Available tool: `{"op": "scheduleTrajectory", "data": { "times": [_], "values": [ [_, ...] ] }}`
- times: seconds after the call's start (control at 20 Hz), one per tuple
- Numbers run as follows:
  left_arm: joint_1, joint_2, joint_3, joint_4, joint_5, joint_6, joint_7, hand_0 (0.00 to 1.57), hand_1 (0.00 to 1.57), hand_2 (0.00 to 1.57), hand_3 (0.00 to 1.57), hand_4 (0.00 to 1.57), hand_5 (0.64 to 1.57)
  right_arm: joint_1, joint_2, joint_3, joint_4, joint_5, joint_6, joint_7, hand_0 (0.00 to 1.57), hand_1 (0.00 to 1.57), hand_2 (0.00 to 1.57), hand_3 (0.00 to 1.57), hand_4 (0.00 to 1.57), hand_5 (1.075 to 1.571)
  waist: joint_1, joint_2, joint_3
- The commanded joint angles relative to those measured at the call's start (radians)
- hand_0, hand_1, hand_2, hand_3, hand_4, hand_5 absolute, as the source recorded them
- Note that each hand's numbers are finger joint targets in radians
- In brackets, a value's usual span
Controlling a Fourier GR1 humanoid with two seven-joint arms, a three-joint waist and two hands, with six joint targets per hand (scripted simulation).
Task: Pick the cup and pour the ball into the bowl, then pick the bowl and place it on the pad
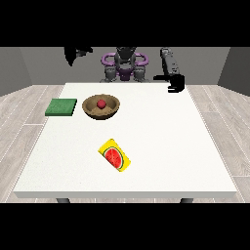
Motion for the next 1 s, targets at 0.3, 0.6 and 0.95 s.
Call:
{"op": "scheduleTrajectory", "data": {
  "times": [0.3,0.6,0.95],
  "values": [
    [-0.141,0.331,0.141,0.072,0.18,-0.35,0.089,0.0,0.0,0.0,0.0,0.0,1.533,-0.044,0.058,0.065,0.06,0.076,-0.048,-0.059,0.0,0.0,0.0,0.0,0.47,1.57,-0.012,0.121,0.0096],
    [-0.248,0.421,0.117,0.034,0.157,-0.324,0.229,0.0,0.0,0.0,0.0,0.0,1.518,-0.098,0.111,0.055,0.293,0.08,-0.051,-0.187,0.0,0.0,0.0,0.0,0.4,1.568,-0.004,0.143,0.0106],
    [-0.291,0.537,0.137,-0.027,0.188,-0.363,0.353,0.0,0.0,0.0,0.0,0.0,1.533,-0.123,0.05,-0.046,0.598,-0.007,0.095,-0.344,0.0,0.0,0.0,0.0,0.34,1.571,-0.002,0.128,0.011]
  ]
}}
